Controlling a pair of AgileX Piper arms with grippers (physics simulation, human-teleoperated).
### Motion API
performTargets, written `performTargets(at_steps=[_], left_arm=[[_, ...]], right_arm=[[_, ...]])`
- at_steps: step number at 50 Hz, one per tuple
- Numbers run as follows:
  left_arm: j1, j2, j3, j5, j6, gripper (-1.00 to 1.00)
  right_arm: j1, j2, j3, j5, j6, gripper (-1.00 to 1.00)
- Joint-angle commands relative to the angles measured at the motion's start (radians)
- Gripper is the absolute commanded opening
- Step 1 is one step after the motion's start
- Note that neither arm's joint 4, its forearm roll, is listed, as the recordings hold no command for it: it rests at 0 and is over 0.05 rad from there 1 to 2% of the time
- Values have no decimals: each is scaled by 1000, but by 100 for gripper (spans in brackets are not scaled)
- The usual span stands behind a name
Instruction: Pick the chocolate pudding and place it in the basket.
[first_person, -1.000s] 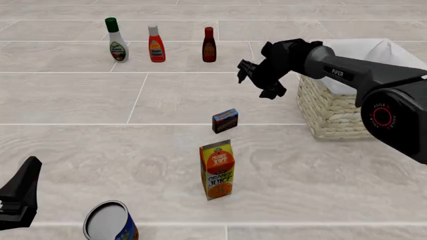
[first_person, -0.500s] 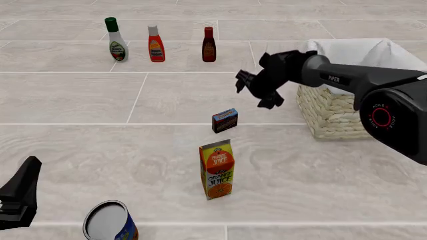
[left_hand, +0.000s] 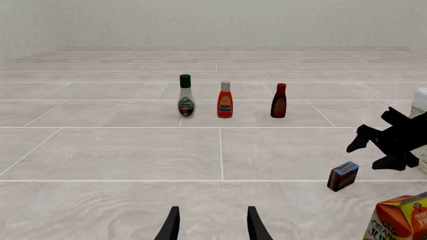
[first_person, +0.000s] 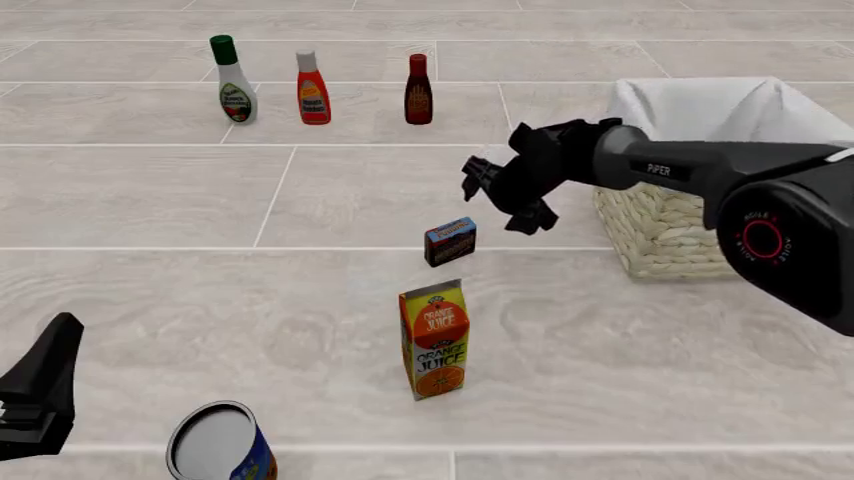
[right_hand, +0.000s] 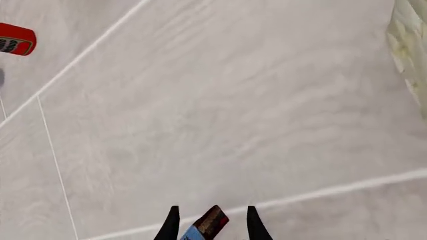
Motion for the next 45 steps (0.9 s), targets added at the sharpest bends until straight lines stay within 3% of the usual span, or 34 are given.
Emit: performTargets(at_steps=[1,45], left_arm=[[0,0,0,0,0,100],[0,0,0,0,0,100]], right_arm=[[29,-4,34,-34,25,100],[87,26,97,-121,108,100]])
